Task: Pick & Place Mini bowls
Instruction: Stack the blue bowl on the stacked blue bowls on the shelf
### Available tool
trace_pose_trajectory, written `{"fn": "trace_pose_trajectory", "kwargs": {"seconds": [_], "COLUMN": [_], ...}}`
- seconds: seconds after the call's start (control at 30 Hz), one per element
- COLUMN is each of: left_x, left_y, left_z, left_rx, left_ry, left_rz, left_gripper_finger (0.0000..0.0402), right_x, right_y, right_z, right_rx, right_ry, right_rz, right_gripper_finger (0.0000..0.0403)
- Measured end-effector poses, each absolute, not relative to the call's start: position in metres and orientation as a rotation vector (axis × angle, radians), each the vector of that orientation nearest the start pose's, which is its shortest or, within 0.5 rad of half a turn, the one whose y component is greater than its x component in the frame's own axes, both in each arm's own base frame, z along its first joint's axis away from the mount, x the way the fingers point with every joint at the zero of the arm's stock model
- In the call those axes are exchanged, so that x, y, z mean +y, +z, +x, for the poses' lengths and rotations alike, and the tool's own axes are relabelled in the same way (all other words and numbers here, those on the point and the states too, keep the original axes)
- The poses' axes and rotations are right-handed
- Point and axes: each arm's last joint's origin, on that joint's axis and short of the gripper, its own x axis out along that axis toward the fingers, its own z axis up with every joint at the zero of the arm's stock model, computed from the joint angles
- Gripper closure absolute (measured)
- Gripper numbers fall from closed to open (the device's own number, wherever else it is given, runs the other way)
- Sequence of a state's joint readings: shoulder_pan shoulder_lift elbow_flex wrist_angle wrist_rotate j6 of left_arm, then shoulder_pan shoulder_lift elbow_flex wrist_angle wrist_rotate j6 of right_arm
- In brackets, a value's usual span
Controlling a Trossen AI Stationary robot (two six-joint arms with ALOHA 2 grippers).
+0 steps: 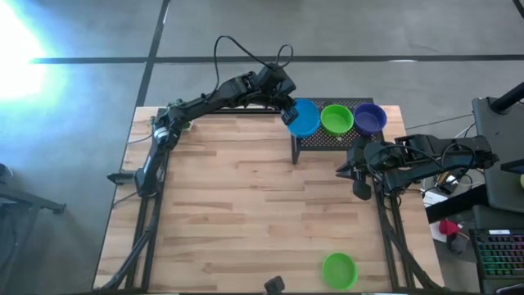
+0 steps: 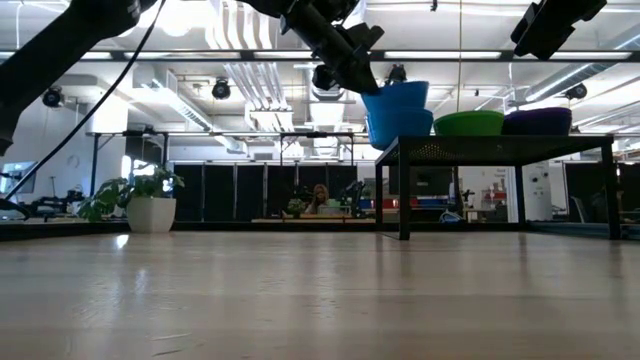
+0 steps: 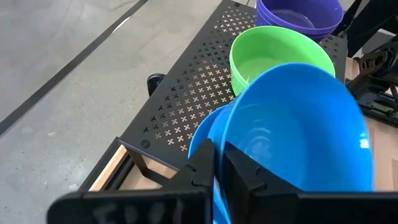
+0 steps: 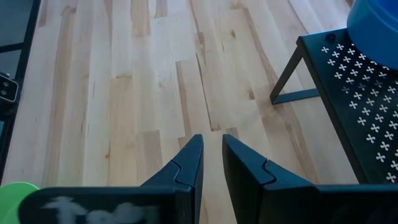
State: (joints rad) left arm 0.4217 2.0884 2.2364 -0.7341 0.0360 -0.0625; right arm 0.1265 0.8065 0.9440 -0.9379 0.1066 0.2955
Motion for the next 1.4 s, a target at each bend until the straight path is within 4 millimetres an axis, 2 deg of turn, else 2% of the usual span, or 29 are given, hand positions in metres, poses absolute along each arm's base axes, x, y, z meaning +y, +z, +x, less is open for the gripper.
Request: {"fn": "trace_pose_trajectory", "kwargs": {"seconds": [0.27,0.47,0.77,0.93,1.23,1.4], "left_x": [0.189,0.189,0.188,0.189,0.191,0.191], "left_y": [0.375,0.383,0.392,0.381,0.358,0.36], "left_z": [0.425,0.424,0.423,0.425,0.431,0.431], "left_rx": [0.562,0.528,0.511,0.557,0.584,0.569], "left_ry": [0.385,0.386,0.367,0.344,0.345,0.345], "left_rz": [-0.167,-0.16,-0.081,-0.019,-0.036,-0.032], "left_gripper_finger": [0.0366,0.0351,0.0349,0.0349,0.0349,0.0349], "right_x": [0.014,0.014,0.014,0.014,0.014,0.014], "right_y": [0.318,0.318,0.318,0.318,0.318,0.318], "right_z": [0.138,0.138,0.138,0.138,0.138,0.138], "right_rx": [0.79,0.79,0.79,0.79,0.789,0.789], "right_ry": [-0.099,-0.099,-0.097,-0.097,-0.101,-0.101], "right_rz": [0.187,0.186,0.182,0.179,0.177,0.177], "right_gripper_finger": [0.0346,0.0346,0.0346,0.0346,0.0346,0.0346]}}
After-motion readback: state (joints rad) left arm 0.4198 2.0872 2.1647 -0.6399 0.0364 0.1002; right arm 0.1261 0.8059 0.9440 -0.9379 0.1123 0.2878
